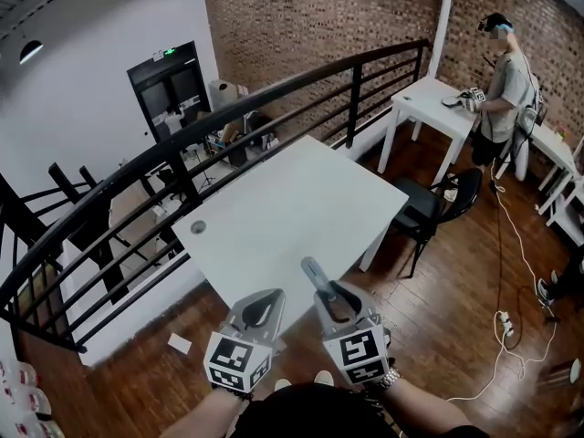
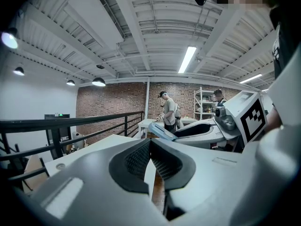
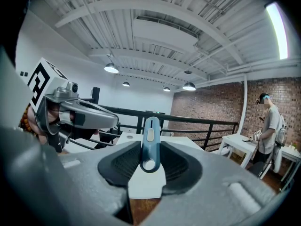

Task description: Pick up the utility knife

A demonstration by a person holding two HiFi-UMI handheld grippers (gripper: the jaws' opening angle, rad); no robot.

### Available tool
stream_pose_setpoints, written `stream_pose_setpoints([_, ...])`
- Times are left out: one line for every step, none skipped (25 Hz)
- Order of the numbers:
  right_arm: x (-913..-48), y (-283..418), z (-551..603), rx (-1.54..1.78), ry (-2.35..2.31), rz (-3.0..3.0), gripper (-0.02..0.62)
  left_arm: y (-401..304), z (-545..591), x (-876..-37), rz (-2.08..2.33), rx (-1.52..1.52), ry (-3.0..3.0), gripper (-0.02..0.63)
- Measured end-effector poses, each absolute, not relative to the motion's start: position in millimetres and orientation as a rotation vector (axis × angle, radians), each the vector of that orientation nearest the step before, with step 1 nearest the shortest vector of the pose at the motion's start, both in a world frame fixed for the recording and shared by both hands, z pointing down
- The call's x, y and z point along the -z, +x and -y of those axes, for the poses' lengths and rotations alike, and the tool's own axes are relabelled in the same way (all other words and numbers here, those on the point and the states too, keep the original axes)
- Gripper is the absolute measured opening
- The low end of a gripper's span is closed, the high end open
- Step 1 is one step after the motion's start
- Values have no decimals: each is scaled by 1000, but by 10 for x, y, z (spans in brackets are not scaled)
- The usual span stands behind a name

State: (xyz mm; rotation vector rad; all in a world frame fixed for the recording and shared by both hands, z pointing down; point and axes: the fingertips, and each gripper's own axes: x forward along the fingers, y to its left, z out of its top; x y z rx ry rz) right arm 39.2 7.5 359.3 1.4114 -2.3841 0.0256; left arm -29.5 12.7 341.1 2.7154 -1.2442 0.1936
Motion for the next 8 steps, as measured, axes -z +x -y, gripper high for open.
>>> stream_pose_setpoints([-3595, 398, -78, -24, 1413, 2385, 118, -290, -133, -3410, 1245, -194, 2716, 15])
stream_pose_setpoints([-3598, 401, -84, -21, 1414, 2387, 118, -287, -142, -3409, 1246, -195, 2716, 15])
stream_pose_setpoints([-3600, 402, -92, -19, 1415, 2389, 118, -289, -153, -3407, 1247, -195, 2717, 15])
stream_pose_setpoints([-3601, 400, -102, -16, 1416, 2390, 118, -292, -164, -3404, 1248, -195, 2717, 15])
stream_pose_setpoints([-3599, 397, -113, -15, 1416, 2390, 118, -295, -175, -3402, 1249, -194, 2718, 15])
stream_pose_setpoints([-3598, 395, -123, -14, 1416, 2390, 118, -297, -186, -3400, 1249, -195, 2718, 15])
stream_pose_setpoints([-3596, 394, -134, -13, 1416, 2390, 118, -297, -196, -3399, 1249, -195, 2719, 15])
stream_pose_setpoints([-3595, 393, -144, -12, 1415, 2390, 118, -298, -207, -3398, 1248, -195, 2720, 15])
